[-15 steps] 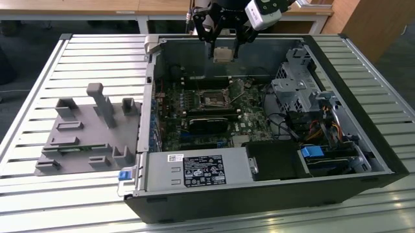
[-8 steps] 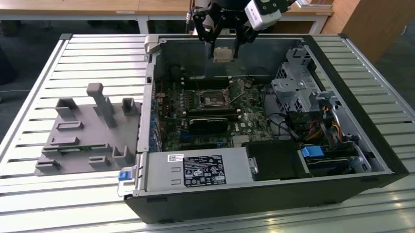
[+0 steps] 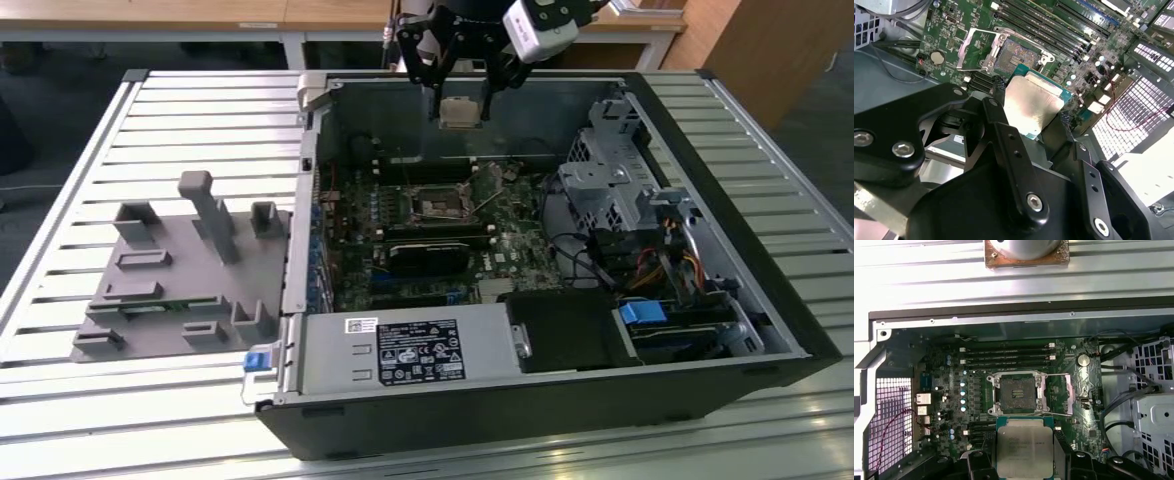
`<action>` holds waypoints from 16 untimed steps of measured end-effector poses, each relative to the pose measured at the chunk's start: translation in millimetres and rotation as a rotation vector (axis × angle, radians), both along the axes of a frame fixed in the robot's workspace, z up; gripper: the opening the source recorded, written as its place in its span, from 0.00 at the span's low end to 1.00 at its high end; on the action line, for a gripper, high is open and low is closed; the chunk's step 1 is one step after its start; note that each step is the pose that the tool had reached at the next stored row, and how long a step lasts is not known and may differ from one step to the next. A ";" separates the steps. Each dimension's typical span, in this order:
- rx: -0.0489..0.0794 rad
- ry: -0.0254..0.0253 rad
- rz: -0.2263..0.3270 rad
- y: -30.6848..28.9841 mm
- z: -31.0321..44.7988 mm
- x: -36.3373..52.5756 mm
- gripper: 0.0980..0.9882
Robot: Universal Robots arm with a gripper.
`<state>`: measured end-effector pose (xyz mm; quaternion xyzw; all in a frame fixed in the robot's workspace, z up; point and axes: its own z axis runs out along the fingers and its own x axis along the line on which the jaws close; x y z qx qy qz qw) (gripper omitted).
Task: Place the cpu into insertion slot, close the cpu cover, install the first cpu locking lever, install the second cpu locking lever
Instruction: 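Place the cpu into insertion slot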
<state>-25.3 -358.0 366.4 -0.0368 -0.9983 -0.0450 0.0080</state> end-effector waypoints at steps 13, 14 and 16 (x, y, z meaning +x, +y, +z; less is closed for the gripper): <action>0.000 0.0000 -0.013 0.0 0.0 0.0 0.50; 0.000 0.0000 -0.014 0.0 0.0 0.0 0.50; 0.000 0.0000 -0.015 0.0 0.0 0.0 0.50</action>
